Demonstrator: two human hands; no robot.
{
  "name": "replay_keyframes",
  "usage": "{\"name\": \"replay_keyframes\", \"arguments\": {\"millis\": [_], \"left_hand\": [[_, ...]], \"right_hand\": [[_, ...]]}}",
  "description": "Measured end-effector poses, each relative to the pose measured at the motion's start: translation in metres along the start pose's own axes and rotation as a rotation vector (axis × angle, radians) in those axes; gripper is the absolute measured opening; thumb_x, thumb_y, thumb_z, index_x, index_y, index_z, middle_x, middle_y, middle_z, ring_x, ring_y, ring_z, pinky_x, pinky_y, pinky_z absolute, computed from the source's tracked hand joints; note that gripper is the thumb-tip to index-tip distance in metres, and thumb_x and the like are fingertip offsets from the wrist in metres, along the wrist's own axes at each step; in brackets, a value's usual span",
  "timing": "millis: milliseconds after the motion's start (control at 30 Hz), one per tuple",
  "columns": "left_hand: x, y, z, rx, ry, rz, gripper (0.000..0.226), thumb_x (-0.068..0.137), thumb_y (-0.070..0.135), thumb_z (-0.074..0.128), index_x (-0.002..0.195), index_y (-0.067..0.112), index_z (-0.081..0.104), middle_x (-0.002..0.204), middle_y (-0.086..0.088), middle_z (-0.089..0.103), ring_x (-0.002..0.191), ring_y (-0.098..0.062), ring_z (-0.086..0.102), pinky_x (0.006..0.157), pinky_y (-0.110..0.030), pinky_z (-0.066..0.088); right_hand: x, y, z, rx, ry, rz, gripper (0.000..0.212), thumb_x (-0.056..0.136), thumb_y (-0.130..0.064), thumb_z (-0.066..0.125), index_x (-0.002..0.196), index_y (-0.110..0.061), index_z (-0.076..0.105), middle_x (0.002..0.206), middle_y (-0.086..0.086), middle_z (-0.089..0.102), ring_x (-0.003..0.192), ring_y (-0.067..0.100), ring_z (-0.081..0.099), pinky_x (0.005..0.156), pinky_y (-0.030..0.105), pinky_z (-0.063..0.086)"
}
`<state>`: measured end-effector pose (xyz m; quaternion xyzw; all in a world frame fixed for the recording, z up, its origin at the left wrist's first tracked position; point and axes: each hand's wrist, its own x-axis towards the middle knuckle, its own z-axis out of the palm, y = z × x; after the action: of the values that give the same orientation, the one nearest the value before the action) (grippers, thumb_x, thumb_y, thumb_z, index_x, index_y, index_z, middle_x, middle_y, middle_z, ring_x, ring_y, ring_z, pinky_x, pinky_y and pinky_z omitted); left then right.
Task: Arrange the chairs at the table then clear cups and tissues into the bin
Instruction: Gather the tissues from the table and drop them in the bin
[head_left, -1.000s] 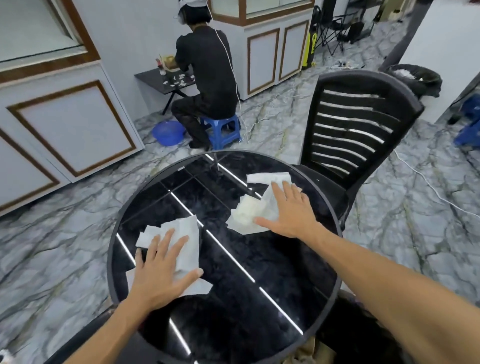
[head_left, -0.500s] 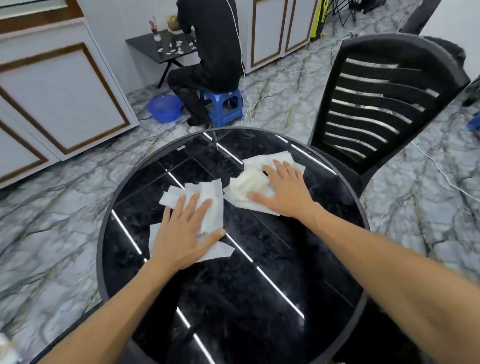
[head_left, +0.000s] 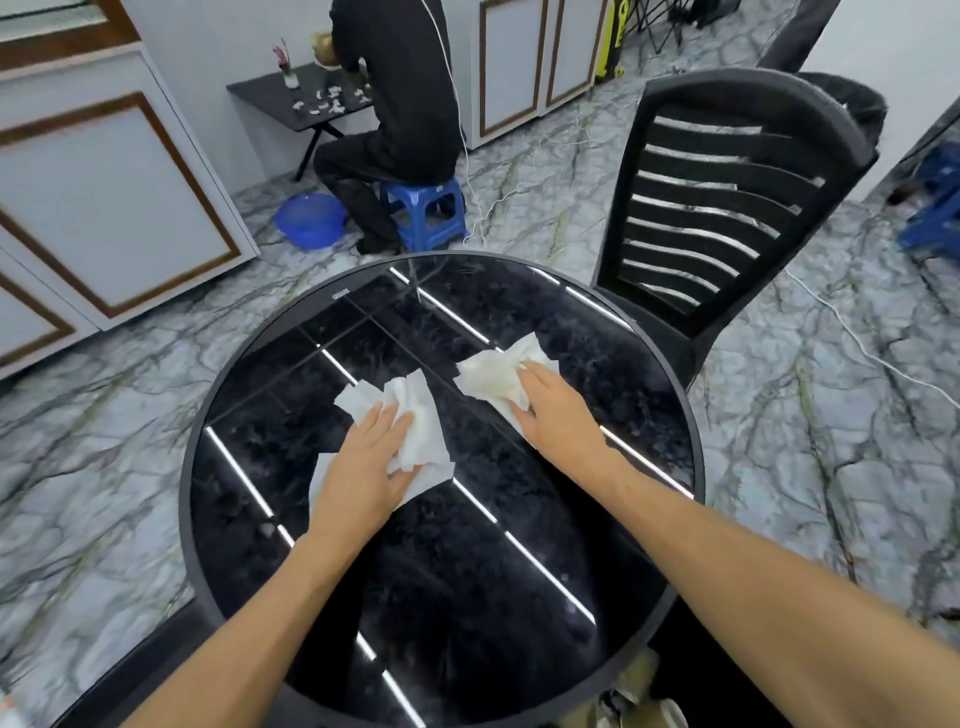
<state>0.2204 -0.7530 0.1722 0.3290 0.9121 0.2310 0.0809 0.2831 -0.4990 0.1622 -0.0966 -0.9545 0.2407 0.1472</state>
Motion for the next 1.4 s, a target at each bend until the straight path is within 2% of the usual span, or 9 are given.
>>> {"name": "replay_keyframes", "arguments": {"millis": [133,333,500,600,733,867,1067,1200,1400], "left_hand": [[-0.014,0.010,0.007,-0.025,0.060,0.034,0.045,0.096,0.035,0.060,0.137,0.019,0.055,0.153,0.006,0.045,0.138,-0.024,0.042,0.096,-0.042,0.052],[-0.032,0.031,0.007,-0.095,0.109,0.073,0.029,0.094,0.016,0.063,0.122,0.021,0.058,0.115,0.007,0.060,0.107,-0.020,0.051,0.090,-0.030,0.050],[-0.047,0.053,0.014,-0.156,0.111,0.048,0.033,0.095,0.029,0.057,0.128,0.024,0.055,0.118,-0.004,0.063,0.111,-0.016,0.049,0.086,-0.018,0.036],[-0.053,0.066,0.019,-0.143,0.090,0.071,0.036,0.090,0.042,0.041,0.120,0.027,0.055,0.107,0.003,0.062,0.105,-0.012,0.053,0.081,-0.018,0.043],[-0.060,0.092,0.029,-0.098,0.115,0.117,0.018,0.094,0.015,0.055,0.111,0.021,0.058,0.087,0.007,0.055,0.082,-0.014,0.051,0.075,-0.026,0.045],[-0.070,0.121,0.040,-0.177,0.091,0.107,0.033,0.095,0.011,0.059,0.122,0.029,0.056,0.094,0.012,0.057,0.086,-0.012,0.054,0.071,-0.021,0.047],[-0.078,0.166,0.055,-0.239,0.059,0.172,0.042,0.095,0.011,0.059,0.134,0.027,0.054,0.120,0.010,0.062,0.107,-0.013,0.060,0.090,-0.034,0.054],[-0.083,0.198,0.068,-0.245,0.043,0.182,0.051,0.092,0.007,0.062,0.140,0.022,0.052,0.140,0.011,0.057,0.097,-0.020,0.063,0.088,-0.037,0.054],[-0.095,0.240,0.098,-0.240,0.011,0.209,0.048,0.095,0.017,0.064,0.141,0.018,0.053,0.139,0.003,0.059,0.095,-0.036,0.065,0.085,-0.032,0.056]], "right_hand": [[-0.022,-0.003,-0.012,0.042,-0.042,0.047,0.048,0.093,-0.012,0.062,0.138,-0.018,0.049,0.115,0.001,0.060,0.089,0.021,0.058,0.073,0.034,0.053],[-0.052,0.000,-0.031,0.122,-0.093,0.133,0.033,0.096,-0.016,0.055,0.128,-0.026,0.055,0.100,-0.004,0.061,0.083,0.012,0.057,0.074,0.031,0.052],[-0.080,0.010,-0.045,0.183,-0.129,0.156,0.035,0.099,-0.020,0.055,0.134,-0.025,0.053,0.109,-0.011,0.066,0.084,-0.006,0.058,0.075,0.007,0.044],[-0.097,0.019,-0.056,0.194,-0.069,0.190,0.021,0.094,-0.025,0.061,0.115,-0.023,0.063,0.094,-0.006,0.068,0.080,0.009,0.059,0.071,0.025,0.050],[-0.121,0.028,-0.076,0.224,-0.031,0.216,0.013,0.091,-0.023,0.060,0.100,-0.014,0.063,0.083,0.004,0.066,0.078,0.022,0.062,0.070,0.046,0.053],[-0.145,0.037,-0.098,0.239,0.011,0.221,0.021,0.089,-0.020,0.065,0.109,-0.014,0.065,0.088,0.002,0.068,0.081,0.020,0.063,0.072,0.042,0.054],[-0.185,0.053,-0.134,0.251,0.033,0.265,0.030,0.089,-0.016,0.067,0.119,-0.016,0.065,0.093,0.002,0.070,0.082,0.016,0.062,0.071,0.030,0.053],[-0.213,0.066,-0.153,0.267,0.077,0.286,0.034,0.090,-0.016,0.067,0.123,-0.020,0.065,0.091,-0.010,0.064,0.077,0.005,0.057,0.068,0.010,0.043],[-0.258,0.086,-0.169,0.226,0.081,0.318,0.032,0.088,-0.017,0.068,0.120,-0.019,0.065,0.089,-0.007,0.065,0.080,0.008,0.058,0.067,0.016,0.045]]}}
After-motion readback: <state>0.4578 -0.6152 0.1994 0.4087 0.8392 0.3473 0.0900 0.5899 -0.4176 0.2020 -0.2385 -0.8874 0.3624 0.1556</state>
